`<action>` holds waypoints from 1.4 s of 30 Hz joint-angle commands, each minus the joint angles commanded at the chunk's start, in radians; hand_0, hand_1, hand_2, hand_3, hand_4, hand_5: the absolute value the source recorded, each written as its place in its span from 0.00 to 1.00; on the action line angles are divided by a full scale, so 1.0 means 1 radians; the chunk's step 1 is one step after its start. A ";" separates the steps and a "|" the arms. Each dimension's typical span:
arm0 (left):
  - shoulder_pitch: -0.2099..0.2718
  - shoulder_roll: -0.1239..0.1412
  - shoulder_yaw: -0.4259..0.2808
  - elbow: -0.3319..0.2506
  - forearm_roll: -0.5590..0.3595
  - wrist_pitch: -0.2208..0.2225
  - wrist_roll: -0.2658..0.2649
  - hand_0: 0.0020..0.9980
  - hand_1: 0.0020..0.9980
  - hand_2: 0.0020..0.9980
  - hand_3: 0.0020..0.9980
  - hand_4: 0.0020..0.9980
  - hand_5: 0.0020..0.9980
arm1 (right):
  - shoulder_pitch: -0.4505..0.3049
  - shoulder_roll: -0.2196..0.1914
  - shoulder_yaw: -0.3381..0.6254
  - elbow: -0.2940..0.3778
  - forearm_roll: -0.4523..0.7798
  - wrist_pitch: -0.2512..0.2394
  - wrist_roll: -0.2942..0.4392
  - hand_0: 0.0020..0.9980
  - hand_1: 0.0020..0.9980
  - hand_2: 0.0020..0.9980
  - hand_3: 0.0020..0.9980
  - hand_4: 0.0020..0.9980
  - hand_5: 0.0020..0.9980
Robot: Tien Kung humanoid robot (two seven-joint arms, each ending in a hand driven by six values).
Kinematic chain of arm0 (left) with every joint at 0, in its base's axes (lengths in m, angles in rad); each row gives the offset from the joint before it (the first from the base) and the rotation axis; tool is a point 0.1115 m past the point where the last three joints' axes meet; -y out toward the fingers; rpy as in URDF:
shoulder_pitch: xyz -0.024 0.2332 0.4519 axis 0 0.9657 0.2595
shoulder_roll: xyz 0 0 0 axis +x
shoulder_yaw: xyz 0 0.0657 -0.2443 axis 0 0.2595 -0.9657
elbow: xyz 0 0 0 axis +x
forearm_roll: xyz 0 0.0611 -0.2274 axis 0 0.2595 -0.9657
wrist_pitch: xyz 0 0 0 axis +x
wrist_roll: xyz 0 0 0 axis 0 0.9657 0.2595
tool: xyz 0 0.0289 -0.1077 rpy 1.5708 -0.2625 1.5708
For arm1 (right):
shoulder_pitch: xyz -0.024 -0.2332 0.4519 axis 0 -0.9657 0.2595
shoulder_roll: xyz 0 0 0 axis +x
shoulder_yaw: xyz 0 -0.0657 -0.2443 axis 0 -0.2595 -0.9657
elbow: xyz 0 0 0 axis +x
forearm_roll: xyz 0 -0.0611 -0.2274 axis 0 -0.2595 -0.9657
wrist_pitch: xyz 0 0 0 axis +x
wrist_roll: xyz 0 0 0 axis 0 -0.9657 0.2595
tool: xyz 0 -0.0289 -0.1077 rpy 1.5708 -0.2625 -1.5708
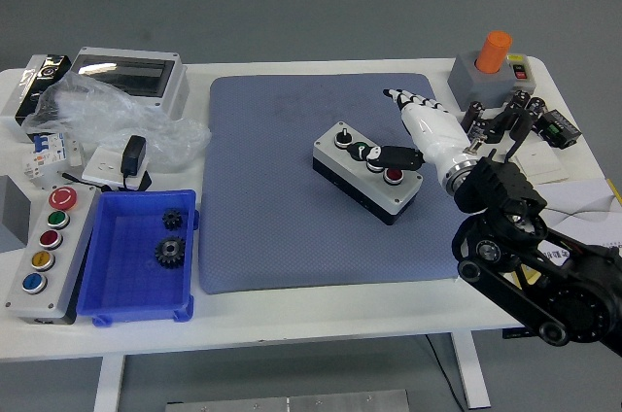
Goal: Pick up the button,place it on the desk,press the button,press the button
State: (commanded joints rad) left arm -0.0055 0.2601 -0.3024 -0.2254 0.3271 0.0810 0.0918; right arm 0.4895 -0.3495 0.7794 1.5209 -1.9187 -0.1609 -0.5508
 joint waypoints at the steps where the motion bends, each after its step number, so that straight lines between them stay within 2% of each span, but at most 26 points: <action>1: 0.000 0.000 0.000 0.000 0.000 0.000 0.000 0.67 0.68 0.61 0.62 0.63 0.36 | 0.000 0.000 -0.001 0.000 0.002 -0.002 0.001 1.00 1.00 1.00 1.00 1.00 0.75; 25: 0.001 0.001 0.000 -0.001 0.003 0.000 0.000 0.67 0.68 0.61 0.62 0.62 0.35 | -0.005 0.002 -0.034 -0.016 0.006 -0.012 -0.003 0.97 1.00 1.00 1.00 1.00 0.76; 32: 0.003 0.000 0.007 0.000 -0.001 0.000 0.000 0.67 0.68 0.60 0.62 0.62 0.35 | 0.018 0.026 -0.069 -0.057 0.013 -0.012 -0.008 0.97 1.00 1.00 1.00 1.00 0.75; 42: -0.006 0.004 0.005 -0.001 0.006 0.001 -0.002 0.67 0.68 0.60 0.62 0.63 0.35 | 0.047 0.056 -0.107 -0.171 0.038 -0.015 -0.003 0.96 1.00 1.00 1.00 1.00 0.75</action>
State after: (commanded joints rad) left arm -0.0117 0.2643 -0.2974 -0.2265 0.3332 0.0823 0.0902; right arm 0.5368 -0.2934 0.6724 1.3496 -1.8812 -0.1762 -0.5542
